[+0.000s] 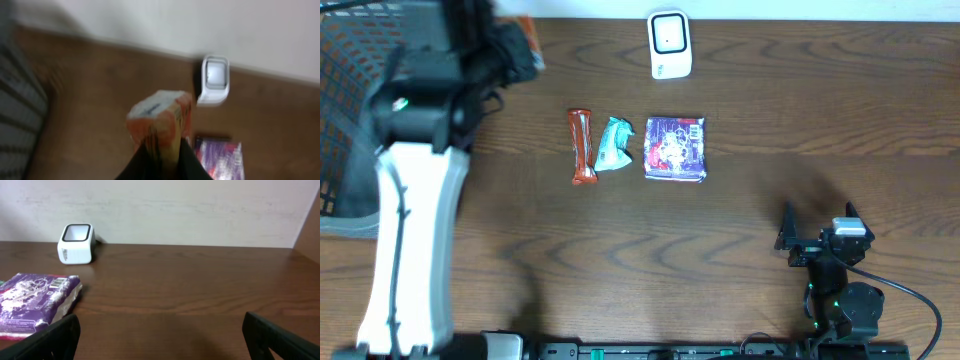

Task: Scan the item barcode
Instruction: 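Carry the small orange box out and lower it beside the orange bar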

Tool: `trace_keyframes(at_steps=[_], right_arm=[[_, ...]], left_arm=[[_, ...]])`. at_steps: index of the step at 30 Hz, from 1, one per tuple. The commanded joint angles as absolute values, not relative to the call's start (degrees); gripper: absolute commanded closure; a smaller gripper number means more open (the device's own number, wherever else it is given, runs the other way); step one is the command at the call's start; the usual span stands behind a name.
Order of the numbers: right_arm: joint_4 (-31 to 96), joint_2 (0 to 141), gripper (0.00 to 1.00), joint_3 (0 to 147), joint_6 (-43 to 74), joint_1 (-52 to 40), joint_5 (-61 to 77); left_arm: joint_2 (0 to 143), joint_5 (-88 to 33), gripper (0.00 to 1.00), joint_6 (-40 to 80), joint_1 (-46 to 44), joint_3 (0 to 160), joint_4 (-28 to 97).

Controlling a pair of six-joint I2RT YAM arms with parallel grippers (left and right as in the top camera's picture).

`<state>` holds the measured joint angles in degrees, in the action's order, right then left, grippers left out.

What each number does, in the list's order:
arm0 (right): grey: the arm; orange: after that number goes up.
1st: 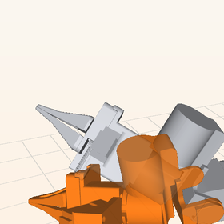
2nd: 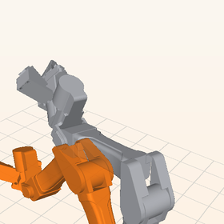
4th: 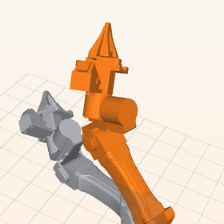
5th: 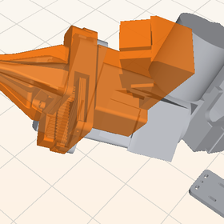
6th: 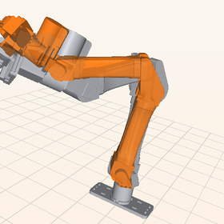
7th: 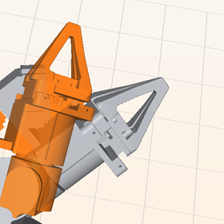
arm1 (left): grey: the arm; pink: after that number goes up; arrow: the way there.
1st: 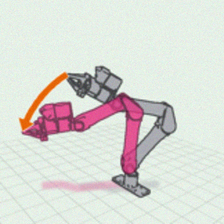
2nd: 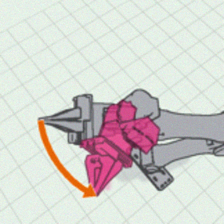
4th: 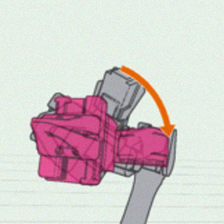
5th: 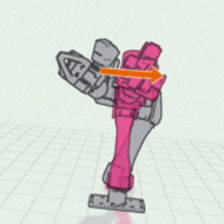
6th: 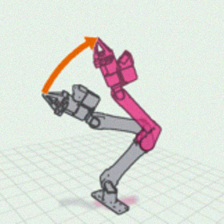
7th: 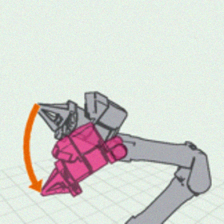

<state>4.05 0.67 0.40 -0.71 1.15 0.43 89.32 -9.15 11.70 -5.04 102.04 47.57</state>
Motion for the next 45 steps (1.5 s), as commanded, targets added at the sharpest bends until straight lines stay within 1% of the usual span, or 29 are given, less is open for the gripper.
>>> trace_keyframes(at_steps=[1, 5, 11, 22, 24, 25, 27, 28, 29, 31, 32, 37, 45], right_arm=[[4.32, 0.32, 0.01, 0.3, -1.34, 0.67, 0.38], [4.32, 0.34, 0.01, 0.3, -1.34, 0.67, 0.36], [4.32, 0.32, 0.01, 0.3, -1.37, 0.67, 0.36], [4.32, 0.34, 0.01, 0.3, -1.37, 0.67, 0.36], [4.34, 0.34, 0.01, 0.3, -1.34, 0.67, 0.36], [4.32, 0.34, 0.01, 0.3, -1.34, 0.67, 0.36], [4.32, 0.34, 0.01, 0.3, -1.34, 0.67, 0.36], [4.34, 0.34, 0.01, 0.3, -1.34, 0.67, 0.36], [4.34, 0.32, 0.01, 0.3, -1.34, 0.67, 0.36], [4.32, 0.34, 0.01, 0.3, -1.34, 0.67, 0.36], [4.32, 0.32, 0.01, 0.3, -1.34, 0.67, 0.36], [4.34, 0.32, 0.01, 0.3, -1.34, 0.67, 0.36], [4.32, 0.34, 0.01, 0.3, -1.34, 0.67, 0.36]], left_arm=[[93.67, -9.65, 0.92, 9.45, -6.02, 102.24, 49.93], [99.46, -8.82, 0.93, 9.47, -6.2, 102.24, 52.77], [108.25, 2.52, 0.93, 9.52, -6.26, 102.24, 56.21], [121.54, 2.37, 0.92, 11.73, -8.21, 102.04, 58.52], [122.98, 2.15, 0.83, 11.7, -8.88, 101.78, 58.72], [123.5, 2.15, 0.83, 11.73, -9.23, 101.75, 58.92], [124.11, 2.17, 0.72, 11.68, -9.98, 101.73, 59.16], [124.14, 2.17, 0.59, 11.66, -10.26, 101.73, 59.16], [124.01, 2.2, 0.42, 11.62, -10.66, 101.75, 59.13], [123.39, 2.26, 0.12, 11.57, -10.87, 101.84, 59.09], [123.0, 2.46, 0.02, 11.42, -10.85, 101.95, 59.09], [117.93, 6.74, 0.02, 11.4, -10.52, 102.37, 58.98], [105.36, 6.94, 0.02, 11.4, -10.26, 102.37, 55.96]])
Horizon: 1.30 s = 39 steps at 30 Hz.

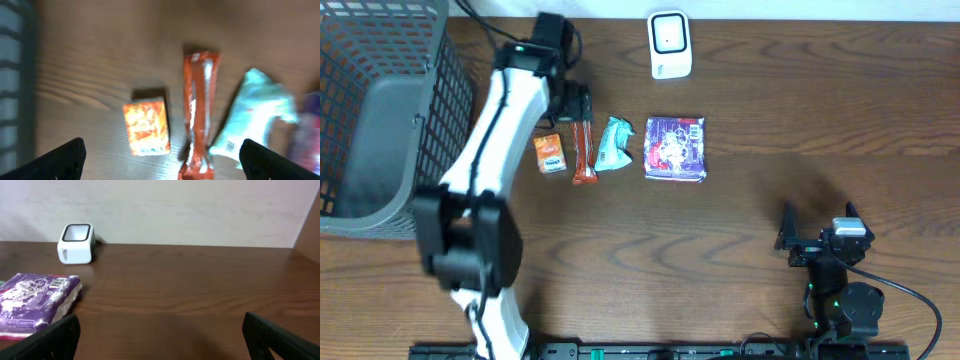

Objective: Scan the item barcode

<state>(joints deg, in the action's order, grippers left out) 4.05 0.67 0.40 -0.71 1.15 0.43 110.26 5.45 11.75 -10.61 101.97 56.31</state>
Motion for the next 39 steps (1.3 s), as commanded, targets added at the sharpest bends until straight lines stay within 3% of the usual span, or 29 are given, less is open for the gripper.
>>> trace_keyframes(at_steps=[1, 9, 14, 24, 39], right_arm=[[4.32, 0.32, 0.01, 0.3, -1.34, 0.67, 0.36], [4.34, 0.34, 0.01, 0.3, -1.34, 0.67, 0.36], [4.34, 0.34, 0.01, 0.3, -1.34, 0.67, 0.36], [4.32, 0.34, 0.01, 0.3, -1.34, 0.67, 0.36], [0.54, 0.32, 0.01, 0.32, -0.05, 0.69, 0.8]], left_arm=[[103.96, 6.94, 0.02, 11.4, -10.24, 102.37, 55.55], [95.92, 7.66, 0.02, 11.97, -8.27, 102.37, 54.17], [94.39, 10.09, 0.01, 19.44, -3.05, 102.37, 54.33], [94.41, 9.89, 0.0, 20.27, 5.43, 102.35, 54.81], [94.41, 9.23, 0.02, 20.27, 6.09, 102.35, 55.22]])
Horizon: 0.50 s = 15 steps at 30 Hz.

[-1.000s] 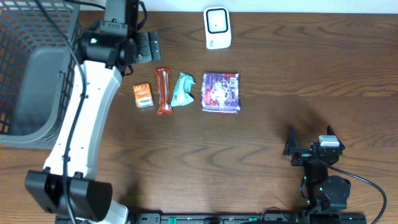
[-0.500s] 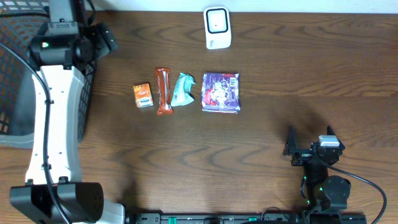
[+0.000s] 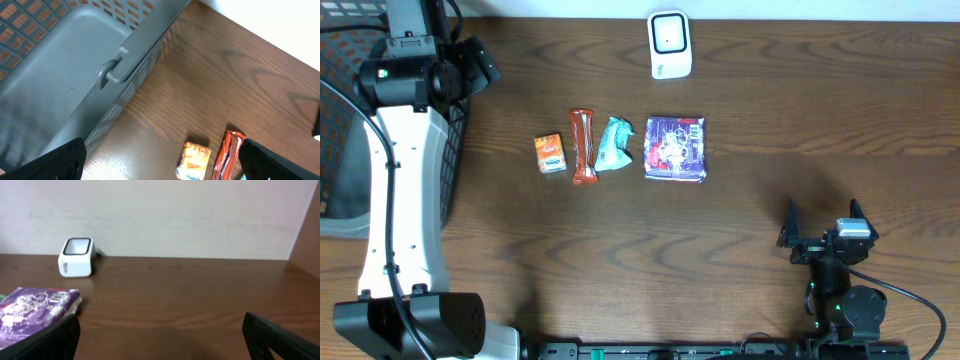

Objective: Scan the item barcode

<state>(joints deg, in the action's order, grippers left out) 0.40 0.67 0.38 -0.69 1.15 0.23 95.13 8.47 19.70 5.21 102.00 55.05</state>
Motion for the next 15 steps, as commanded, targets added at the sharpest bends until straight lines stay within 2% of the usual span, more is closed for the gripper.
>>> trace_keyframes(at_steps=[1, 7, 10, 15], right_arm=[[1.04, 0.32, 0.01, 0.32, -0.08, 0.69, 0.78], [-6.46, 0.32, 0.01, 0.32, 1.8, 0.69, 1.61], [-14.72, 0.34, 0.01, 0.32, 3.14, 0.69, 10.28], [-31.22, 1.28, 0.01, 0.86, 3.14, 0.69, 14.79]], left_arm=[[94.41, 9.23, 0.02, 20.27, 6.09, 102.35, 55.22], [94.41, 9.23, 0.02, 20.27, 6.09, 102.35, 55.22], [94.41, 9.23, 0.02, 20.27, 6.09, 102.35, 55.22], [94.41, 9.23, 0.02, 20.27, 6.09, 102.35, 55.22]])
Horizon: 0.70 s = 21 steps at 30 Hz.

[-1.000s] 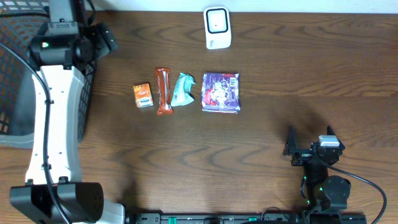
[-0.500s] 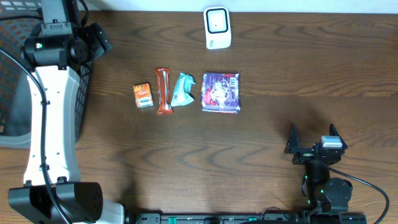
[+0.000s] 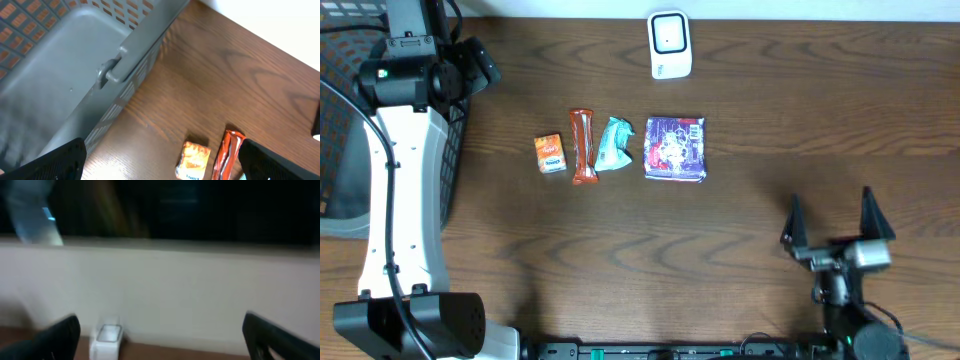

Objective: Scan the item barcode

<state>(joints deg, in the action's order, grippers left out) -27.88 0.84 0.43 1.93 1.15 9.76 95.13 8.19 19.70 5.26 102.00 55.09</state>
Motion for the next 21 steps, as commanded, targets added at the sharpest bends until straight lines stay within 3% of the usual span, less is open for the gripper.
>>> trace_keyframes(at_steps=[1, 5, 10, 21], right_arm=[[-32.56, 1.89, 0.01, 1.8, 3.07, 0.69, 14.74], [-26.72, 7.4, 0.01, 10.41, -0.86, 0.69, 16.4], [-7.33, 23.51, 0.01, 27.97, -7.68, 0.69, 20.4], [36.84, 66.04, 0.01, 69.52, -10.94, -0.32, 33.85]], left_arm=[[94.41, 9.23, 0.02, 20.27, 6.09, 102.35, 55.22], [94.41, 9.23, 0.02, 20.27, 6.09, 102.35, 55.22], [94.41, 9.23, 0.02, 20.27, 6.09, 102.35, 55.22], [94.41, 9.23, 0.02, 20.27, 6.09, 102.35, 55.22]])
